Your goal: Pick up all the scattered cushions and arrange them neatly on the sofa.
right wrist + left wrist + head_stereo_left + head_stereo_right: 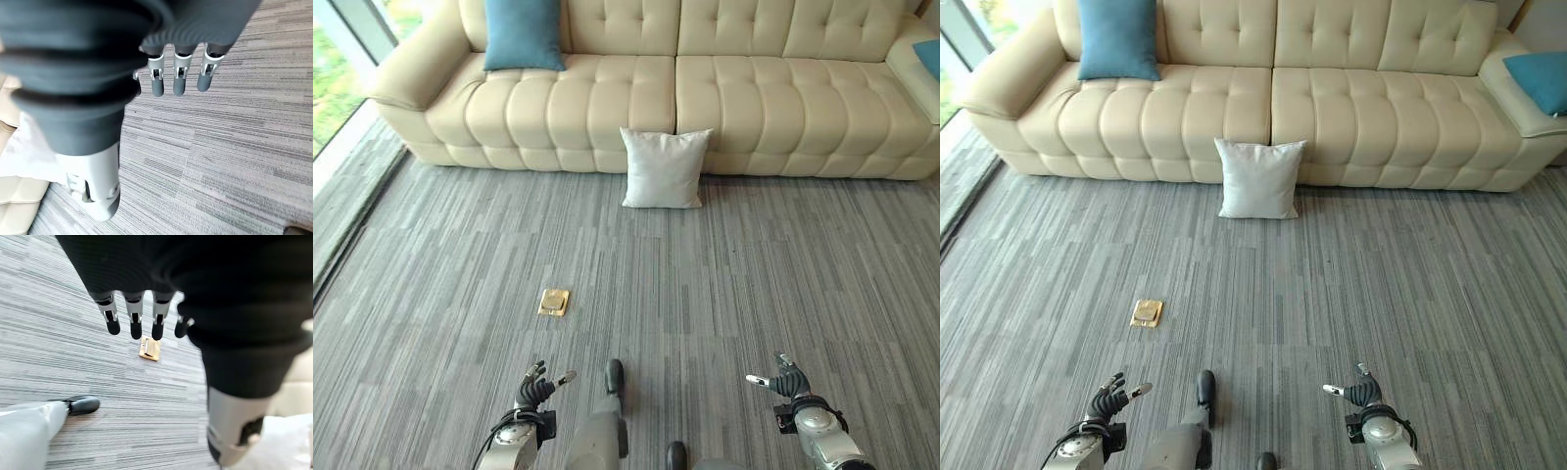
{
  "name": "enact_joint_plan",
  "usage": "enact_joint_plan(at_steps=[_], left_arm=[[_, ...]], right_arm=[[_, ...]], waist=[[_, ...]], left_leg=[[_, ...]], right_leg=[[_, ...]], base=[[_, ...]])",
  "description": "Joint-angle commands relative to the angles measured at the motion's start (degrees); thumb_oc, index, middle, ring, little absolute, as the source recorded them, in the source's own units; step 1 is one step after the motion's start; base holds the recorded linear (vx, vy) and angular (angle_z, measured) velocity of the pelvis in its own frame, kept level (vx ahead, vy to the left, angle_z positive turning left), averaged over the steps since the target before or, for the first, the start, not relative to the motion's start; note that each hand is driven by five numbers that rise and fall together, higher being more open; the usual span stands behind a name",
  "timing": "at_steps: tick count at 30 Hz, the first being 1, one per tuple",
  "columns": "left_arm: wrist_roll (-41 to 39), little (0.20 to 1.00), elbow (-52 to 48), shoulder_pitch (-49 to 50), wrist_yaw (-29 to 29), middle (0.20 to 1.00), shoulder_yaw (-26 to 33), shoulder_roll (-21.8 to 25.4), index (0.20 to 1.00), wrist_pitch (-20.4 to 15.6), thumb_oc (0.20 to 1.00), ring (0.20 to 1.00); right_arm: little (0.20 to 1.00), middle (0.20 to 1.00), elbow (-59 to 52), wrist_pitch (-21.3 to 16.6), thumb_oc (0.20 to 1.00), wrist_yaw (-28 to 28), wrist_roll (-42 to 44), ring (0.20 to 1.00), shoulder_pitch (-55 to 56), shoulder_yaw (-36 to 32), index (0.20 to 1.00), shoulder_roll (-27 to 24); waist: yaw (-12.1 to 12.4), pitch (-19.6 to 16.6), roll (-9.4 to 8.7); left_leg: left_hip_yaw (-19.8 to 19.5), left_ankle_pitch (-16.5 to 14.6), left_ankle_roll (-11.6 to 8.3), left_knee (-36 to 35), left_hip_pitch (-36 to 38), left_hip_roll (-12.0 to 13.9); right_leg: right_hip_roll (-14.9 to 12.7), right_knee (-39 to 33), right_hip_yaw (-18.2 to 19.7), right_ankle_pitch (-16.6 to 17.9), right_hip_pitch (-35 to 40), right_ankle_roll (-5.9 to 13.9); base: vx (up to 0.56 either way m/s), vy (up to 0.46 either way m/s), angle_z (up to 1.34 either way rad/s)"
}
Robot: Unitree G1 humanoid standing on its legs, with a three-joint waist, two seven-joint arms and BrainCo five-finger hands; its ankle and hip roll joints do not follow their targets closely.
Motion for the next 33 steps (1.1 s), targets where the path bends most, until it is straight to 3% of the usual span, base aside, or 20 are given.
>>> enact_joint_plan(at_steps=[1, 4, 6, 7, 10, 13, 15, 19, 22, 23, 24, 28, 33], left_arm=[[0.63, 1.000, -2.57, -1.05, 0.58, 1.000, 0.30, 1.78, 1.000, -1.43, 1.000, 1.000], [0.28, 1.000, -2.85, -1.63, 0.99, 1.000, 0.49, 2.65, 1.000, -1.36, 1.000, 1.000], [0.39, 1.000, -2.89, -2.07, 1.12, 1.000, 0.22, 3.06, 1.000, -1.31, 1.000, 1.000], [0.48, 1.000, -2.84, -2.42, 1.24, 1.000, 0.26, 3.27, 1.000, -1.36, 1.000, 1.000], [0.41, 1.000, -3.17, -2.71, 1.11, 1.000, 0.28, 3.55, 1.000, -1.50, 1.000, 1.000], [0.28, 1.000, -3.57, -3.77, 1.27, 1.000, 0.35, 3.25, 1.000, -1.73, 1.000, 1.000], [0.75, 1.000, -4.03, -4.50, 0.64, 1.000, -0.40, 3.31, 1.000, -2.15, 1.000, 1.000], [0.51, 1.000, -5.03, -3.85, -0.07, 1.000, -0.87, 2.47, 1.000, -2.05, 1.000, 1.000], [-0.39, 1.000, -5.03, -3.51, -0.59, 1.000, -1.03, 1.97, 1.000, -1.93, 1.000, 1.000], [-0.46, 1.000, -4.96, -3.41, -0.84, 1.000, -1.21, 1.92, 1.000, -2.02, 1.000, 1.000], [-0.70, 1.000, -4.78, -3.51, -0.92, 1.000, -1.40, 1.75, 1.000, -2.05, 1.000, 1.000], [-0.25, 1.000, -3.94, -2.74, -1.12, 1.000, -1.61, 1.61, 1.000, -1.27, 1.000, 1.000], [0.03, 1.000, -2.98, -1.99, -0.88, 1.000, -1.53, 1.83, 1.000, -1.03, 1.000, 1.000]], right_arm=[[1.000, 1.000, -2.43, -0.66, 1.000, 0.16, -0.45, 1.000, -0.48, -0.63, 1.000, -0.28], [1.000, 1.000, -1.98, -0.41, 1.000, 0.21, -0.21, 1.000, -0.86, -0.43, 1.000, 0.46], [1.000, 1.000, -1.82, -0.27, 1.000, 0.22, 0.00, 1.000, -0.91, -0.38, 1.000, 0.98], [1.000, 1.000, -1.81, -0.27, 1.000, 0.17, 0.00, 1.000, -1.21, -0.29, 1.000, 1.12], [1.000, 1.000, -2.03, -0.37, 1.000, 0.27, 0.12, 1.000, -1.56, -0.30, 1.000, 1.08], [1.000, 1.000, -2.30, 0.40, 1.000, -0.21, -0.17, 1.000, -1.78, -0.62, 1.000, 0.75], [1.000, 1.000, -2.39, 0.43, 1.000, -0.15, -0.05, 1.000, -0.92, -0.94, 1.000, 0.81], [1.000, 1.000, -1.66, -0.57, 1.000, 0.04, 1.07, 1.000, -0.43, -1.55, 1.000, 0.25], [1.000, 1.000, -1.30, -0.91, 1.000, 0.29, 1.45, 1.000, -0.93, -1.42, 1.000, -0.72], [1.000, 1.000, -1.52, -1.08, 1.000, 0.44, 1.82, 1.000, -1.20, -1.57, 1.000, -1.20], [1.000, 1.000, -1.20, -1.06, 1.000, 0.34, 1.94, 1.000, -1.42, -1.58, 1.000, -1.53], [1.000, 1.000, -0.60, -0.86, 1.000, 0.50, 1.79, 1.000, -1.67, -2.06, 1.000, -2.61], [1.000, 1.000, -0.16, -0.52, 1.000, -0.15, 1.61, 1.000, -1.92, -1.67, 1.000, -3.09]], waist=[[1.28, -1.12, -0.31], [0.84, -0.17, -0.47], [0.29, 0.47, 0.48], [0.02, 1.07, 1.07], [-0.81, 1.90, 1.76], [-3.78, 3.33, 1.96], [-4.81, 2.87, 1.74], [-5.47, 1.15, 2.49], [-5.46, 1.14, 3.28], [-5.01, 1.37, 2.97], [-4.49, 1.69, 2.72], [-2.92, 2.02, 1.75], [-0.57, 2.53, 2.53]], left_leg=[[-1.19, -8.40, -4.54, 3.19, 3.82, 2.31], [-0.35, -10.68, -2.83, 3.17, 6.03, 1.24], [-0.11, -11.33, -2.19, 2.47, 7.79, 1.59], [0.18, -11.74, -2.07, 1.72, 9.11, 2.01], [0.44, -12.62, -2.32, 0.74, 11.51, 2.26], [-0.38, -15.10, -3.60, -1.11, 17.36, 2.01], [-1.22, -16.13, -4.04, -1.04, 18.43, 1.89], [-1.55, -17.95, -5.34, 1.84, 19.96, 3.94], [-2.30, -15.94, -6.88, 10.53, 18.07, 5.04], [-3.18, -13.43, -7.09, 16.71, 15.24, 4.99], [-3.46, -12.98, -6.68, 18.13, 13.35, 4.63], [-3.97, -15.14, -5.38, 14.99, 7.44, 3.28], [-4.47, -6.81, -6.86, 6.53, 0.74, 2.79]], right_leg=[[-3.73, 6.91, 0.20, -1.20, -5.39, 4.47], [-4.68, 18.08, 1.46, 2.38, -10.80, 6.66], [-4.39, 24.34, 1.52, 5.35, -15.93, 6.43], [-4.05, 25.64, 0.64, 5.24, -18.65, 5.75], [-3.99, 22.78, -2.49, 3.95, -20.94, 5.03], [-2.00, 8.78, -4.94, 7.31, -26.01, 5.87], [-1.74, 7.05, -2.62, 7.50, -25.15, 5.71], [-0.98, 7.97, -2.62, 6.43, -22.60, 3.33], [0.21, 7.89, -3.13, 4.60, -19.77, 1.38], [0.34, 7.50, -2.87, 3.47, -17.89, 0.35], [0.16, 7.13, -2.56, 2.89, -16.69, 0.01], [-0.65, 5.79, -2.23, 1.00, -12.77, 0.15], [0.75, 4.02, -0.90, -1.07, -7.60, 0.40]], base=[[0.27, 0.223, -0.17], [0.15, 0.153, -0.04], [0.15, 0.117, 0.03], [0.19, 0.068, 0.08], [0.20, -0.007, 0.00], [0.37, -0.115, 0.07], [0.34, -0.159, 0.17], [0.30, -0.188, 0.38], [0.24, -0.199, 0.33], [0.27, -0.203, 0.11], [0.26, -0.167, -0.08], [0.23, -0.044, -0.22], [0.24, 0.028, -0.16]])
